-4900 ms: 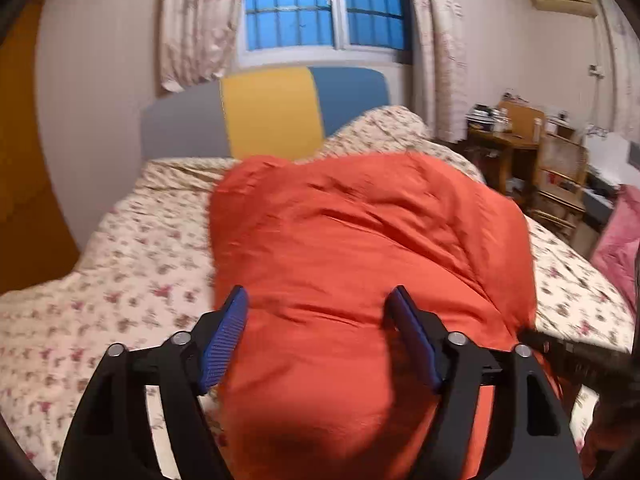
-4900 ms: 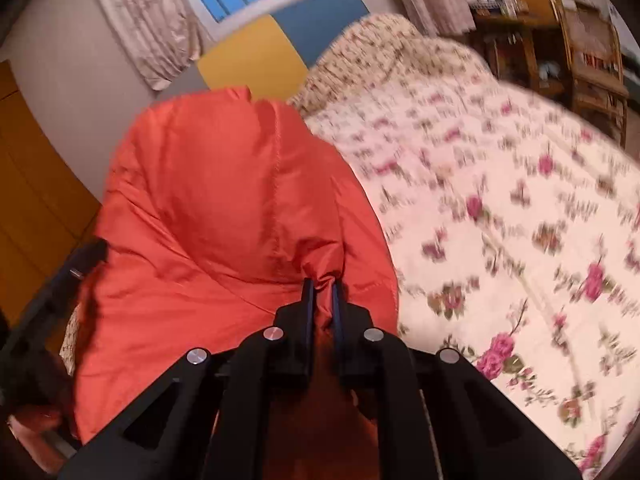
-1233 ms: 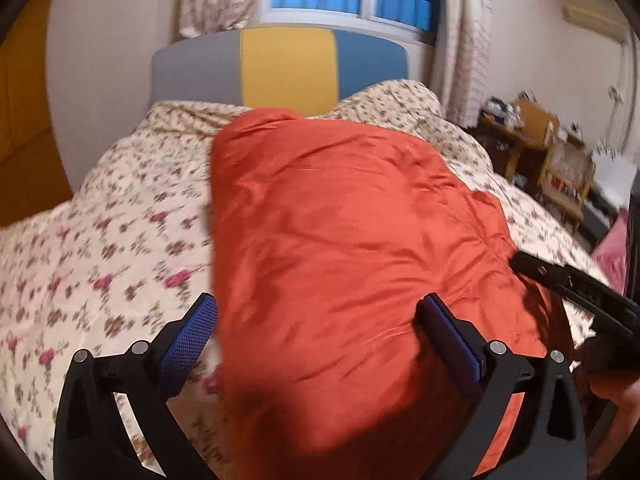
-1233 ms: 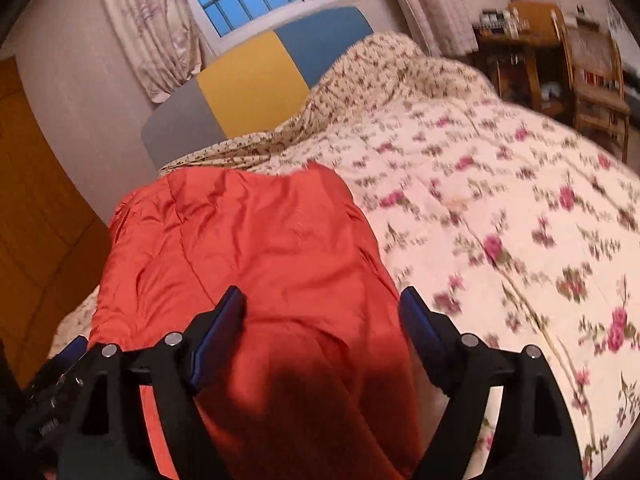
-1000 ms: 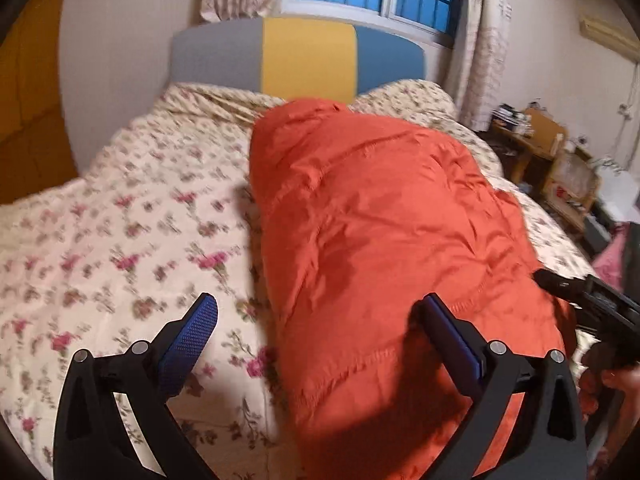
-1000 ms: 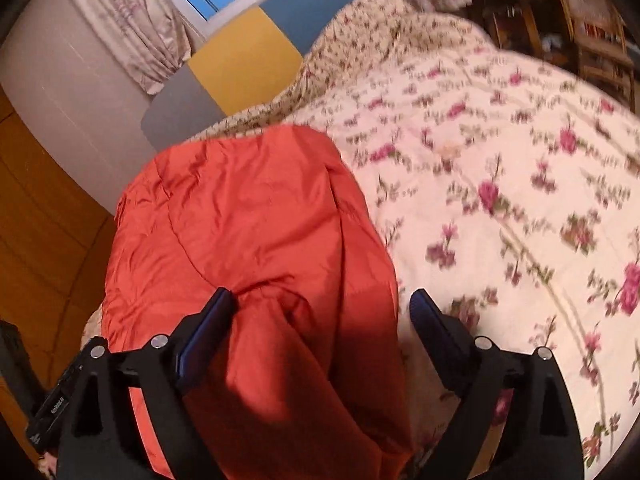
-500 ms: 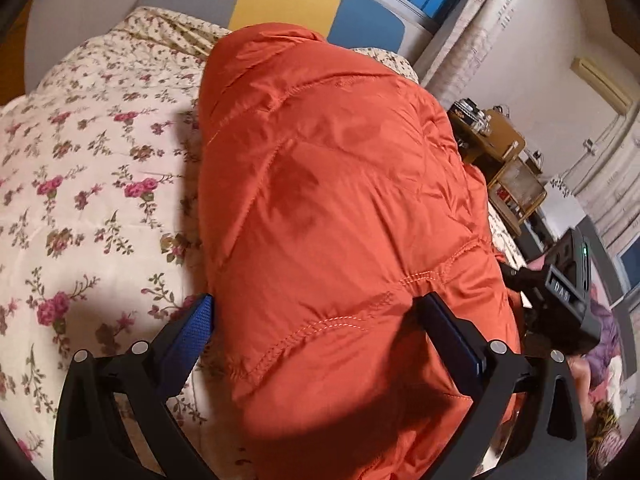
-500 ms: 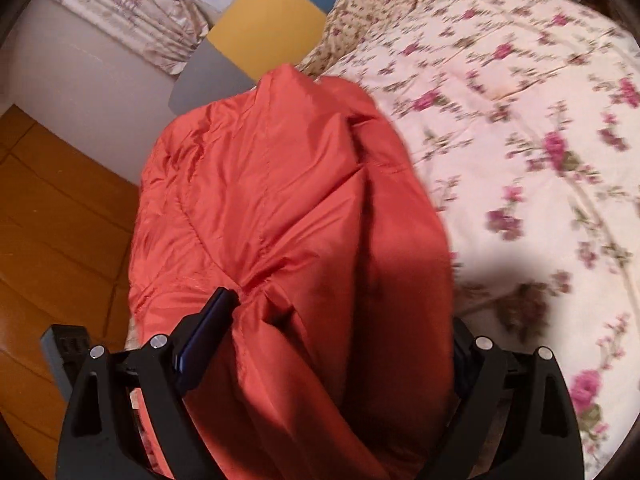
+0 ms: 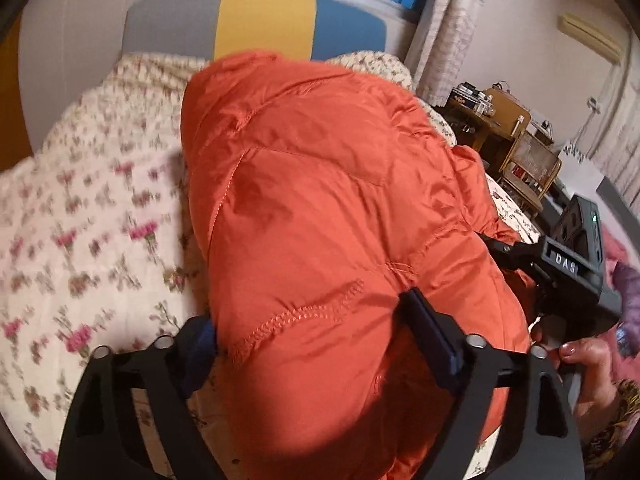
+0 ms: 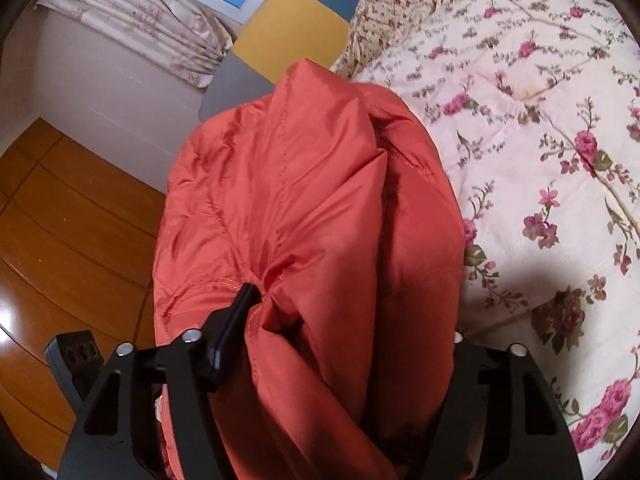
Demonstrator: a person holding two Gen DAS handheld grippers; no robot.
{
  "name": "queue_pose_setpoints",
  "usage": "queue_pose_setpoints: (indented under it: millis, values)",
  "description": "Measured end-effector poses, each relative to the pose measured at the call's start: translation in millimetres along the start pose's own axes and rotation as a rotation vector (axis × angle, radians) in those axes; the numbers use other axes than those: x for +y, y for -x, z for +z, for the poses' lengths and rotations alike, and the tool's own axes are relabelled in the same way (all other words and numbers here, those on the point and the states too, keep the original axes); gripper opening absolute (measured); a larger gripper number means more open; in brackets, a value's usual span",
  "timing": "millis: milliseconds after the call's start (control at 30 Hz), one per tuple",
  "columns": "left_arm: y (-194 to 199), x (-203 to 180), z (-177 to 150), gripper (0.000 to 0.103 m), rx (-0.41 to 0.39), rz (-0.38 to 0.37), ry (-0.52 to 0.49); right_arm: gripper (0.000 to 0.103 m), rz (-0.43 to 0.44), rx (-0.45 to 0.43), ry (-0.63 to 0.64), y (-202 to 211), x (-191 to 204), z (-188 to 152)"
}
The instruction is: Fold large clothes
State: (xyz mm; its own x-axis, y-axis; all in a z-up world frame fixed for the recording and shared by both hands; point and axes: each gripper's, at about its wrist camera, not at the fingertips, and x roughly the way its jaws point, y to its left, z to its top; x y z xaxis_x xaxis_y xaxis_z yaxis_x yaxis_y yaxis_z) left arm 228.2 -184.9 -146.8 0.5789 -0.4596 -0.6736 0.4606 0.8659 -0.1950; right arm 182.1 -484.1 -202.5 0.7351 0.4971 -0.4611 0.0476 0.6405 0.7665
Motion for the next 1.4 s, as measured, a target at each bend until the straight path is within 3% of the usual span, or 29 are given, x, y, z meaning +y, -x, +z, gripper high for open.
queue_pose_setpoints:
  millis: [267,533,833,1067,1167,1233,1300,1400]
  values:
    - [35.8,-9.4,2.6,0.066,-0.134,0.065,-0.088,0.058,0.061,-0.042,0.073,6.1,48.2,-11.6]
    - [82.1,28.0,-14.1,0.060,-0.237,0.152,-0.064,0.058,0.122,0.004,0.145,-15.2,90.6,-27.2]
    - [136.3,107.4,-46.4,0.059,-0.271,0.326,0.043,0.058,0.205,0.127,0.256,-24.8,98.1,-30.6]
    - [159.8,167.6,-75.6,0.060,-0.252,0.406,0.187,0.060,0.182,0.180,0.380,-79.9,142.3,-58.8]
    - [156.9,175.4,-88.9,0.066,-0.239,0.386,0.211,0.075,0.126,0.167,0.410,-82.3,135.4,-65.0]
    - [156.0,170.8,-96.3,0.076,-0.247,0.399,0.201,0.076,0.113,0.171,0.391,-84.5,130.2,-64.2]
    - [158.2,169.0,-99.2,0.094,-0.243,0.406,0.213,0.078,0.106,0.166,0.358,-76.8,120.9,-61.2]
    - [168.3,172.5,-96.6,0.095,-0.231,0.392,0.263,0.078,0.103,0.146,0.346,-57.5,113.3,-52.6]
